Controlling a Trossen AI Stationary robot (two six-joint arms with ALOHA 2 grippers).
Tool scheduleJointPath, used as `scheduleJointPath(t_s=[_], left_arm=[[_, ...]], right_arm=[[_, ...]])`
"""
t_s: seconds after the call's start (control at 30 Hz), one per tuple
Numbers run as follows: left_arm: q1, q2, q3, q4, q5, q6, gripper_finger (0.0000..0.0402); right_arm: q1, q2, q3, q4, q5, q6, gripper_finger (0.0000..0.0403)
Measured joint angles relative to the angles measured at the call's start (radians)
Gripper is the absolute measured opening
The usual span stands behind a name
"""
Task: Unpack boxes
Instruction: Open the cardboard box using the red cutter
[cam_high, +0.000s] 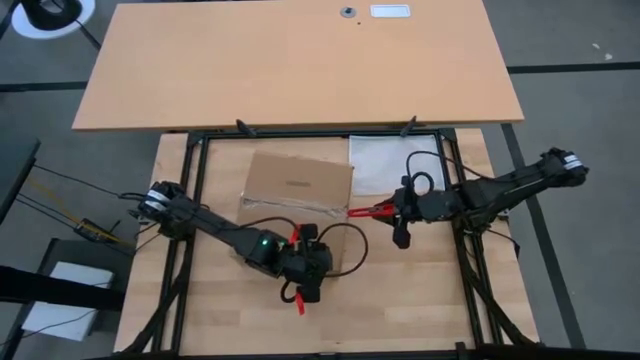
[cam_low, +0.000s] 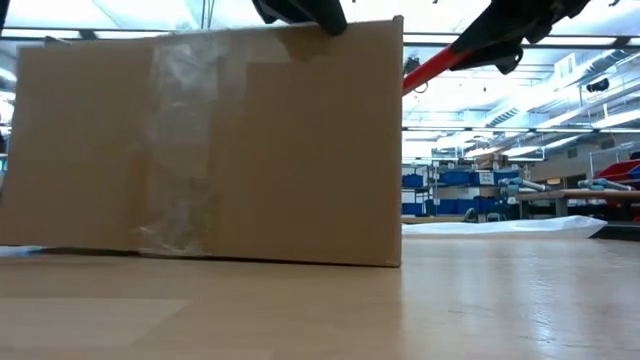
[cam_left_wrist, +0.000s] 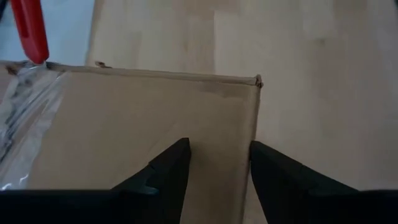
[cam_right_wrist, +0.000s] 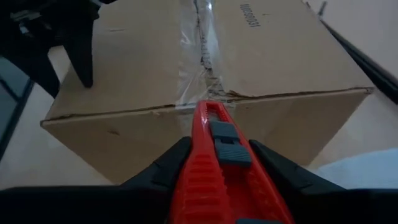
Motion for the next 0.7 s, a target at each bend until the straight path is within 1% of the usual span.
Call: scheduleJointPath(t_s=[0.13,0.33,0.5,0.6,0.7], left_arm=[[0.005,0.0,0.0,0.002,-0.008,0.0,0.0174],[0.007,0.0,0.008,-0.005,-0.012,0.0,0.0174],[0.007,0.0,0.009,-0.006,-0.007,0.001,0.0174],[0.007,0.0,0.041,-0.047,-0.002,0.01,0.0174],[0.006,0.0,0.094,-0.086,-0.02,0.055,0.0174]], right_arm=[[-0.012,-0.035,0.0,-0.035,0.033,-0.001,0.014],[-0.042,-0.102,-0.001,-0.044,0.035,-0.002,0.0138],[-0.043,-0.115,-0.001,-0.056,0.035,0.011,0.0139],[-0.043,-0.113,-0.001,-0.068,0.039,0.038,0.0141],[-0.043,-0.113,-0.001,-0.083,0.038,0.051,0.0138]])
